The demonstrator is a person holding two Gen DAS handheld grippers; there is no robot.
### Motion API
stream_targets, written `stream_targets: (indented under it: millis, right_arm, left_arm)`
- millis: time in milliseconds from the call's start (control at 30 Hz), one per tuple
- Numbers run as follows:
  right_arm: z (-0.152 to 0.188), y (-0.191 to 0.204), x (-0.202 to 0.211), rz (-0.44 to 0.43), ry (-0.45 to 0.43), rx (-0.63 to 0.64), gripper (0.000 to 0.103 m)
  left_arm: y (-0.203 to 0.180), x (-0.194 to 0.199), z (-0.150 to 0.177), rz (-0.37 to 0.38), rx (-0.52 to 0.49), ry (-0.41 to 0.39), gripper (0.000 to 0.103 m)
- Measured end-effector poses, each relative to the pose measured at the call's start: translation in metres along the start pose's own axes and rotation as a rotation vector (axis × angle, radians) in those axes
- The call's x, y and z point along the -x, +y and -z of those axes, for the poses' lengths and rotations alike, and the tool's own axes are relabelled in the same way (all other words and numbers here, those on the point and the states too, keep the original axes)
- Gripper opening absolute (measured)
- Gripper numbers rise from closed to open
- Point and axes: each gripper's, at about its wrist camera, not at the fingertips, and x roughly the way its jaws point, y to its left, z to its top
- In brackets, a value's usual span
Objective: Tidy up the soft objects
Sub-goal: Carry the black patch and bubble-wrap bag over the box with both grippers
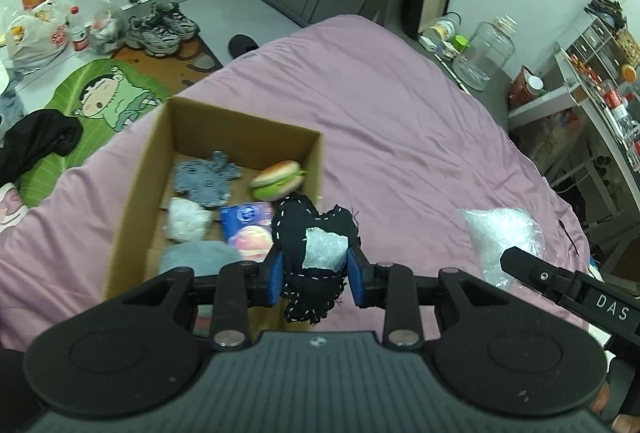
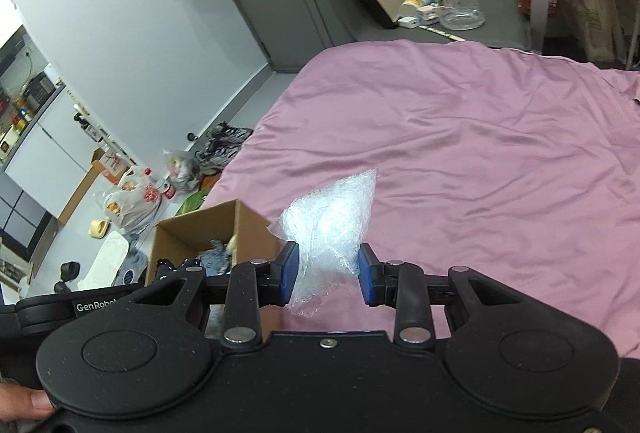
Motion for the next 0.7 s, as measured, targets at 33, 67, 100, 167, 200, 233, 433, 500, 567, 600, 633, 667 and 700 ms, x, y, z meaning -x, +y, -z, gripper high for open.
stream_targets:
  millis: [33, 67, 100, 167, 200, 233, 433, 500, 567, 600, 633, 667, 700]
  right_arm:
    - [0.001, 0.004, -0.001, -0.003, 0.001, 0.004, 0.031]
    - [0.001, 0.008, -0.001, -0.005, 0.001, 0.008, 0.031]
    - [0.002, 0.012, -0.002, -0.008, 0.003, 0.013, 0.031]
    - [0.004, 0.019, -0.004, -0.011, 0.004, 0.022, 0.031]
    - [0.005, 0.023, -0.004, -0.014, 0.005, 0.026, 0.031]
    - [0.006, 0.026, -0.004, -0.016, 0.005, 0.030, 0.031]
    - [0.010, 0.035, -0.004, -0.012, 0.011, 0.038, 0.031]
    - [0.011, 0.036, -0.003, -0.007, 0.011, 0.039, 0.031]
    - [0.010, 0.037, -0.003, -0.004, 0.011, 0.041, 0.031]
    - [0.010, 0.037, -0.003, -0.003, 0.011, 0.041, 0.031]
    - [0.010, 0.038, -0.004, -0.002, 0.011, 0.040, 0.031]
    - [0.009, 0.040, -0.005, -0.003, 0.012, 0.041, 0.031]
    - [0.009, 0.040, -0.005, -0.006, 0.013, 0.044, 0.031]
  left_arm:
    - [0.005, 0.002, 0.000, -0.003, 0.002, -0.002, 0.032]
    - [0.010, 0.003, 0.000, -0.008, 0.004, -0.003, 0.032]
    - [0.013, 0.004, -0.001, -0.013, 0.006, -0.003, 0.032]
    - [0.020, 0.003, -0.001, -0.028, 0.009, 0.010, 0.032]
    - [0.023, 0.002, -0.001, -0.033, 0.014, 0.018, 0.032]
    - [0.026, 0.001, 0.000, -0.034, 0.018, 0.024, 0.032]
    - [0.032, -0.006, 0.003, -0.033, 0.016, 0.056, 0.032]
    - [0.033, -0.009, 0.004, -0.036, 0.016, 0.067, 0.033]
    - [0.034, -0.012, 0.004, -0.036, 0.026, 0.080, 0.034]
    - [0.035, -0.014, 0.005, -0.034, 0.032, 0.089, 0.035]
    - [0.035, -0.016, 0.004, -0.030, 0.036, 0.098, 0.035]
    - [0.035, -0.018, 0.004, -0.027, 0.042, 0.112, 0.036]
    - [0.036, -0.020, 0.004, -0.019, 0.051, 0.125, 0.037]
